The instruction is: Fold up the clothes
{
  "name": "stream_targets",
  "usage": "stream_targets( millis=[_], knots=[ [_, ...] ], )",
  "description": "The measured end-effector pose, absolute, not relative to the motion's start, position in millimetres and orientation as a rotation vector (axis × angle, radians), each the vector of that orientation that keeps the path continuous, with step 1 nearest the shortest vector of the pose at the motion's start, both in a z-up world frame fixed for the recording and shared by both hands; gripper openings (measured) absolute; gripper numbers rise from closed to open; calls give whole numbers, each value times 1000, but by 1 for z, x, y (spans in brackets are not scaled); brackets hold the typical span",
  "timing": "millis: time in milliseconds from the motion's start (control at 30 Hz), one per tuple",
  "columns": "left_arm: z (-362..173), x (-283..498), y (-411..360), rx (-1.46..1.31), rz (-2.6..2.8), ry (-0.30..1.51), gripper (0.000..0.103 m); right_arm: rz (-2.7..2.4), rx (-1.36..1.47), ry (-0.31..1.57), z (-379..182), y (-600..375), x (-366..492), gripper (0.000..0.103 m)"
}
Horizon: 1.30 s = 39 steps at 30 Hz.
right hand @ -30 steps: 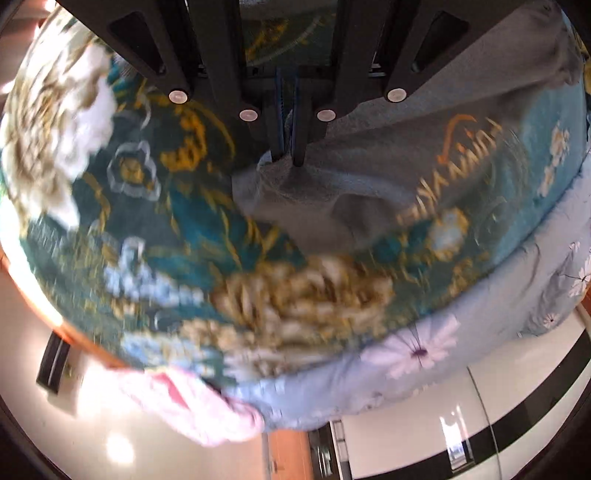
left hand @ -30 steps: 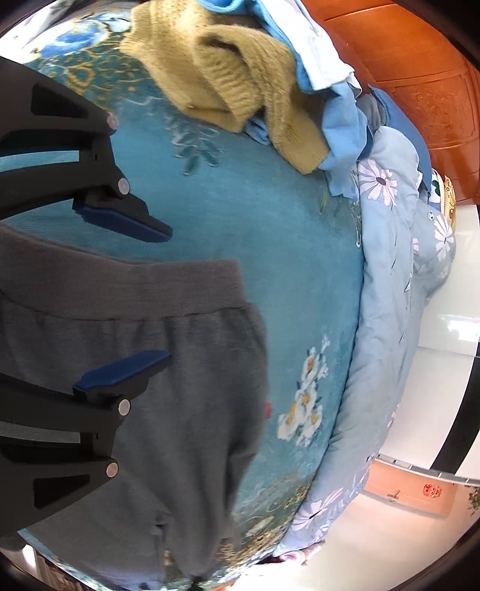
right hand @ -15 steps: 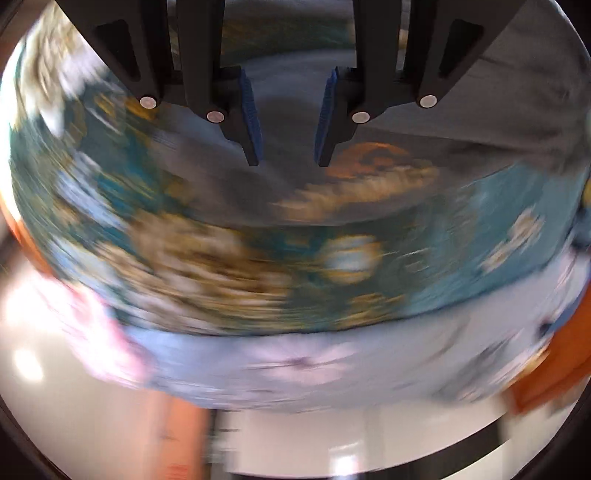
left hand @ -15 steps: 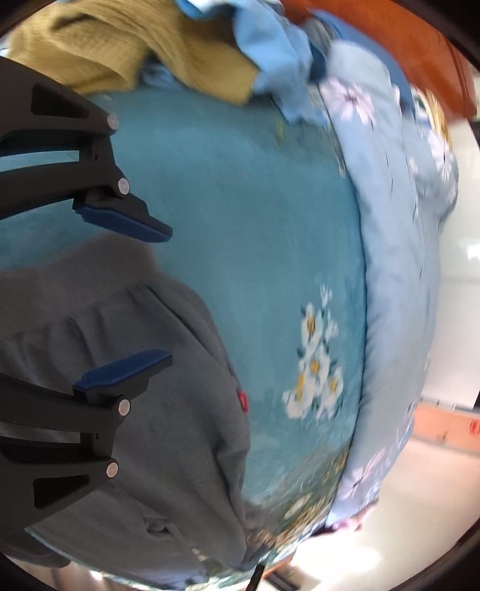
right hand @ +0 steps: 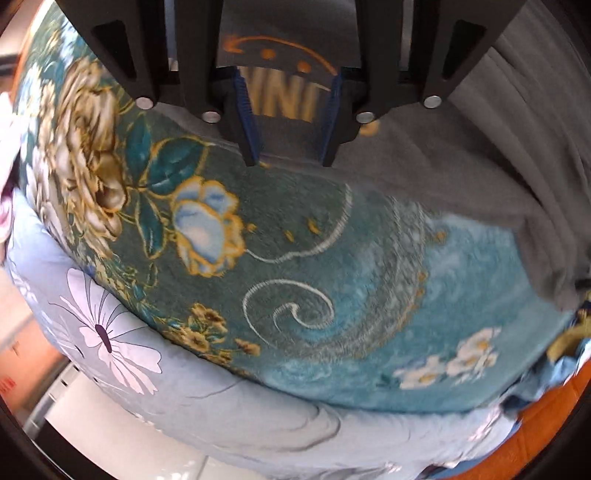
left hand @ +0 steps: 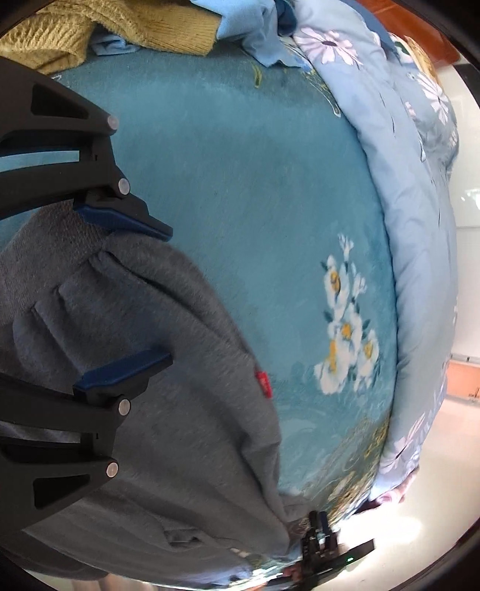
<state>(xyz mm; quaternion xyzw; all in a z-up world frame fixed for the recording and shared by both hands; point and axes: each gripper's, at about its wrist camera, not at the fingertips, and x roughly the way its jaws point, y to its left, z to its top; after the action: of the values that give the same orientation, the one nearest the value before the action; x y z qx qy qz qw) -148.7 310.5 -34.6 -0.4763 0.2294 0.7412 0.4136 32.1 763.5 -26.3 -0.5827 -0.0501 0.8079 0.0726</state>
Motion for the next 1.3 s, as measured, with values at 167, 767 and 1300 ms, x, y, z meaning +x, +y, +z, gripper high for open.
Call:
stream_targets(
  millis=[167,767,1300],
  knots=[
    [-38,-148,317,-1196,1842,609,53,2409,-1778,-220,-33,787,35,50],
    [-1,-149,312,-1135,2028,377,12,2485,-1536,-43,7,809,54,7],
    [-21,-164,342,-1198,2104,509,37,2339,-1428,-47,-16,813,26,29]
  ],
)
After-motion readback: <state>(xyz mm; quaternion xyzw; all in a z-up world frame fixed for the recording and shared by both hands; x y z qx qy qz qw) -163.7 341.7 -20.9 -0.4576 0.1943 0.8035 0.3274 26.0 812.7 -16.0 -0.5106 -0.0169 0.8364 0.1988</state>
